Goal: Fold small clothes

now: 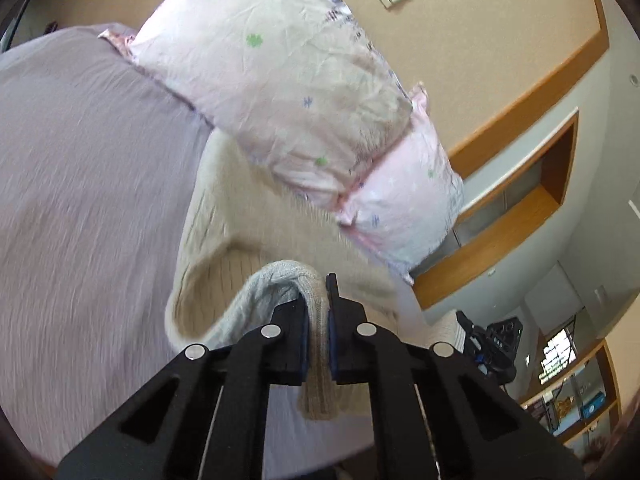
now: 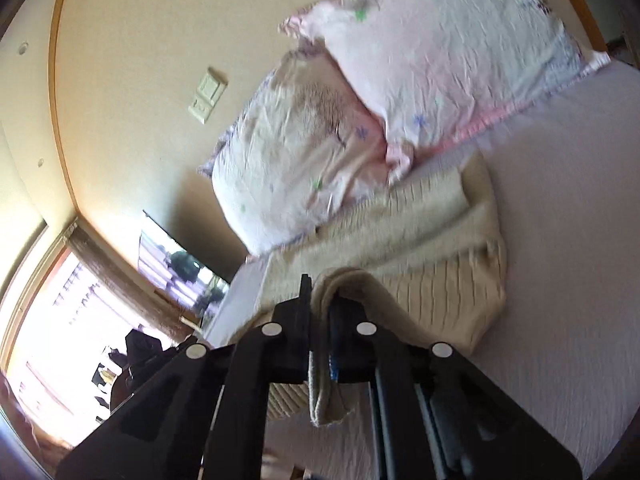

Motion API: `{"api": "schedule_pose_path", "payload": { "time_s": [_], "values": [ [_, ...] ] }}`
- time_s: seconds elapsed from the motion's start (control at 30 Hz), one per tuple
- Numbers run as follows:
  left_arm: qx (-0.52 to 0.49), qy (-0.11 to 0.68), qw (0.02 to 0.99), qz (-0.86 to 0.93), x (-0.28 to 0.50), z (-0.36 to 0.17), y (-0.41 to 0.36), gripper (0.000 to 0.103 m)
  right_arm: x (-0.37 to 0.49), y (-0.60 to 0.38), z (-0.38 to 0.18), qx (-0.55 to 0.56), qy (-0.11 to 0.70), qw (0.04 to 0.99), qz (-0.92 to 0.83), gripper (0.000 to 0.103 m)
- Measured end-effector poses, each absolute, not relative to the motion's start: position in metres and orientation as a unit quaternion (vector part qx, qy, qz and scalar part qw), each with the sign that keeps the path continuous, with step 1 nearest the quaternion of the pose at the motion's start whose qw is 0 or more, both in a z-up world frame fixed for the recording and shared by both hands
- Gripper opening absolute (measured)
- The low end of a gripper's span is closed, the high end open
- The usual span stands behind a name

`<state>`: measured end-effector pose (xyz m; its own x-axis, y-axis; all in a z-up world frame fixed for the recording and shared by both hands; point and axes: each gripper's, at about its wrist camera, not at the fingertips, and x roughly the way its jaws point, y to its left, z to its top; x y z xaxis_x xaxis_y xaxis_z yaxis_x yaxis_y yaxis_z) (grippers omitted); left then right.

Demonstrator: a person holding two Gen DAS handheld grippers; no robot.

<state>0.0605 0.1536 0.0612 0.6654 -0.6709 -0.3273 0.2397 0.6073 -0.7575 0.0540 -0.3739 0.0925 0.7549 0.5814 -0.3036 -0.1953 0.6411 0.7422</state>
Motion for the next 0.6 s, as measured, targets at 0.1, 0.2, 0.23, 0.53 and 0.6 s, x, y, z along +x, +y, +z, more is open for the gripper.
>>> {"api": "schedule_pose_path", "payload": {
  "time_s": [0.1, 0.2, 0.23, 0.53, 0.6],
  "values": [
    [-0.366, 0.314, 0.849, -0.218, 0.152, 0.066, 0.144, 0.006, 0.126, -0.387, 0.074, 0.410, 0.268, 0.858, 0.155, 0.007],
    [-0.354, 0.359, 0.849, -0.158, 0.224, 0.046, 0.125, 0.006, 0.183, -0.382, 0.040, 0.412, 0.313, 0.854, 0.054, 0.008],
    [-0.349, 0.383, 0.843, -0.143, 0.240, 0.036, 0.121, 0.006, 0.191, -0.381, 0.028, 0.416, 0.329, 0.847, 0.032, 0.011],
    [-0.310, 0.375, 0.865, -0.123, 0.221, 0.050, 0.140, 0.093, 0.161, -0.399, 0.035, 0.375, 0.259, 0.887, -0.076, 0.101],
    [-0.301, 0.389, 0.863, -0.117, 0.220, 0.047, 0.151, 0.092, 0.161, -0.405, 0.034, 0.387, 0.250, 0.886, -0.056, 0.101]
  ]
}}
